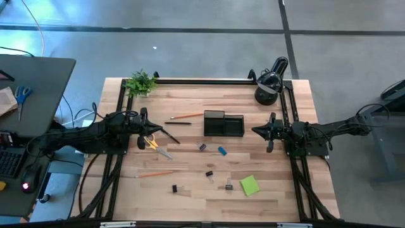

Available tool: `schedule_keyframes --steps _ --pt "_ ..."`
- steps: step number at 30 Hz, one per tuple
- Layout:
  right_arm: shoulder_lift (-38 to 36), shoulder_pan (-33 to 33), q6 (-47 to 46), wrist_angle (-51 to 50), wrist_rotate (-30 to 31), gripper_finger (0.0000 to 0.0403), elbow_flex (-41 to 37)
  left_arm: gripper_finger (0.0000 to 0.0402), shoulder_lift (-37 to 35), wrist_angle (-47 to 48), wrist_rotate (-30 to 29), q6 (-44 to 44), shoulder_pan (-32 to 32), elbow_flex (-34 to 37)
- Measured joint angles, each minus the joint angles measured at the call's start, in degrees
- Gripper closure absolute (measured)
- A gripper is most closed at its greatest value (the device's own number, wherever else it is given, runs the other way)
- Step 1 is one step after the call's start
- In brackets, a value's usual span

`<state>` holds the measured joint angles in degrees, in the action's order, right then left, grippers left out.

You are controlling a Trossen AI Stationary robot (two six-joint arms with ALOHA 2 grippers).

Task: Pick and place office supplies into organizer

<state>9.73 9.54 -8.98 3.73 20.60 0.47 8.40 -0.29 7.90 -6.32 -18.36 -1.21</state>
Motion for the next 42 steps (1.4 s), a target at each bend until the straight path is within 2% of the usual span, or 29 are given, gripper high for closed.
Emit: schedule_keyframes --steps 9,13,22,29,35,39,42 --pt "0.0 0.0 0.0 0.0 0.0 0.0402 0.0 0.0401 0.0 -0.4 0.1 -2.7 0.0 0.0" --pt "0.0 0.0 0.0 0.0 0.0 0.0402 0.0 0.0401 0.0 -4.2 0.0 -2.7 0.0 0.0" --pt "0.0 0.0 0.2 0.0 0.0 0.0402 0.0 0.0401 0.0 -6.4 0.0 -3.2 0.0 0.0" --pt "0.0 -0.1 16.8 0.0 0.3 0.0402 0.0 0.0401 0.0 -7.8 0.0 -3.2 0.0 0.0" --pt "0.0 -0.1 18.4 0.0 0.3 0.0402 0.0 0.0401 0.0 -9.6 0.2 -4.7 0.0 0.0" --pt "0.0 -0.1 16.9 2.2 0.7 0.0402 0.0 0.0401 0.0 -13.7 7.6 -4.6 0.0 0.0" --pt "0.0 -0.2 16.5 10.5 1.4 0.0402 0.0 0.0401 0.0 -15.3 14.1 -4.6 0.0 0.0"
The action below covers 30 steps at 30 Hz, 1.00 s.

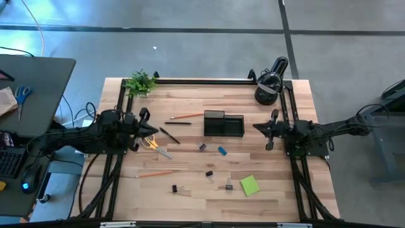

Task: Pick and place office supplies into organizer
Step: Put the blue eraser into the desk organizer

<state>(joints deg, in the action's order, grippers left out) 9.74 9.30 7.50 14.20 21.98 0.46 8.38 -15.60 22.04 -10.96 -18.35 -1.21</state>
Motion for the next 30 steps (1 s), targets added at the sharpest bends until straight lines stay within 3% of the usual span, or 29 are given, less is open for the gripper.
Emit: schedule_keyframes --steps 5,10,14,21,25,30 --pt "0.0 0.0 0.0 12.3 -1.6 0.0402 0.0 0.0401 0.0 -0.7 3.4 0.1 0.0 0.0" --pt "0.0 0.0 0.1 17.3 -0.6 0.0402 0.0 0.0401 0.0 -1.9 3.7 0.2 0.0 0.0" --pt "0.0 0.0 -1.3 17.3 -0.6 0.0402 0.0 0.0401 0.0 -3.3 7.3 -0.3 0.0 0.0" --pt "1.1 0.0 -16.5 14.0 -5.7 0.0402 0.0 0.0401 0.0 -7.4 10.9 -2.9 0.0 0.0" --pt "5.8 0.6 -22.1 13.4 -10.1 0.0402 0.1 0.0401 0.0 -11.1 11.0 -3.8 0.0 0.0" --pt "14.7 2.6 -21.6 13.1 -10.6 0.0402 2.7 0.0401 0.0 -11.7 11.8 -4.5 0.0 0.0"
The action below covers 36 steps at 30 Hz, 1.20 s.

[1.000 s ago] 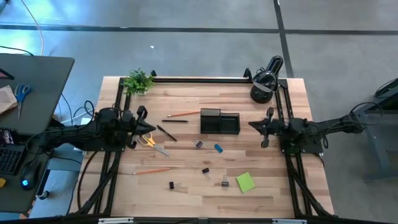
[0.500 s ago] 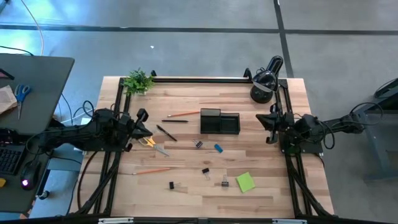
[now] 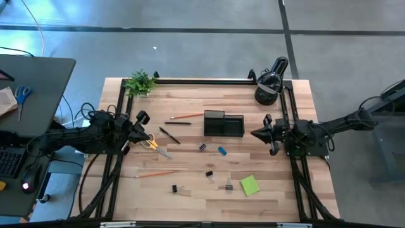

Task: Pick and place office supplies into organizer
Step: Put the blue eraser into the desk organizer

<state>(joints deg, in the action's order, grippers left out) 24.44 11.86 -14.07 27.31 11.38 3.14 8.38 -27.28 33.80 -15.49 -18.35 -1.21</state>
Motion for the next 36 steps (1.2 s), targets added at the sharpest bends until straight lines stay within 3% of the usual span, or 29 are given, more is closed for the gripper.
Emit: schedule_keyframes --steps 4,10,13,17,21,29,36 --pt "8.5 1.6 1.9 -4.1 2.4 0.0402 5.5 0.0380 0.0 1.0 -2.3 0.9 0.0 0.0" --pt "21.4 2.4 8.5 -14.9 7.1 0.0402 16.6 0.0284 1.0 4.1 -9.9 6.9 0.0 0.0" --pt "26.6 2.0 11.7 -18.3 6.7 0.0402 21.4 0.0240 3.3 5.0 -13.4 9.4 0.0 0.0" --pt "32.4 1.9 11.0 -23.3 4.8 0.0393 26.2 0.0212 7.0 3.8 -14.9 10.7 0.0 0.0" --pt "38.4 2.0 4.6 -29.4 4.7 0.0350 29.0 0.0214 10.3 3.2 -15.7 10.8 0.0 0.0" --pt "49.6 2.0 -10.7 -32.3 4.7 0.0241 32.7 0.0248 14.4 -2.5 -16.0 10.8 0.0 0.0" --pt "61.3 5.9 -17.2 -33.1 9.9 0.0214 37.2 0.0268 14.8 -2.7 -14.9 13.2 0.0 0.0"
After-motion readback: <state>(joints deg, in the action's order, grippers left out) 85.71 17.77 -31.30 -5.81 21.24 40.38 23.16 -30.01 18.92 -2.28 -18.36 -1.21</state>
